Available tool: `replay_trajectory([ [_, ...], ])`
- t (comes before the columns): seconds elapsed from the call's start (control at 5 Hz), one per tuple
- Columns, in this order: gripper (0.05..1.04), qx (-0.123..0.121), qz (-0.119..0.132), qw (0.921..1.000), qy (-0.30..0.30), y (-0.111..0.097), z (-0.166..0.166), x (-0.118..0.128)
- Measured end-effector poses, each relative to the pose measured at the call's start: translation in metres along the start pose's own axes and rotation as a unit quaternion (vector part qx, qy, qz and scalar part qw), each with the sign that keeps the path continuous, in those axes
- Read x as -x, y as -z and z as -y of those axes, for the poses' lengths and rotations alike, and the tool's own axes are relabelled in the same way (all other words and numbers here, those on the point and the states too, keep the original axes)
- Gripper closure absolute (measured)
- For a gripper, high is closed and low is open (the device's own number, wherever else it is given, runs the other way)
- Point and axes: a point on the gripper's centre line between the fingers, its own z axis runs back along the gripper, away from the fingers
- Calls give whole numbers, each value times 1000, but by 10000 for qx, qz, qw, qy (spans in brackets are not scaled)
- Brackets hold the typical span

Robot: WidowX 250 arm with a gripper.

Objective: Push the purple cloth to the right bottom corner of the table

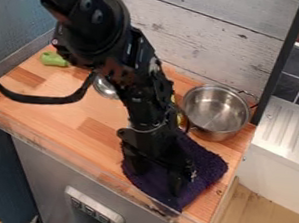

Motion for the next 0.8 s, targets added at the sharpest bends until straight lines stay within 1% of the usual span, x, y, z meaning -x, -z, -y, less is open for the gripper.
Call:
replay_trajectory([
  [0.2, 84, 124, -59, 9998, -130, -10, 2, -4],
  [0.4, 83, 213, 182, 9994, -216, -34, 3, -15],
  [0.6, 83, -101, 459, 9985, -279, -63, 4, -18],
  [0.8, 83, -833, 706, 9937, -270, -83, 6, -14],
])
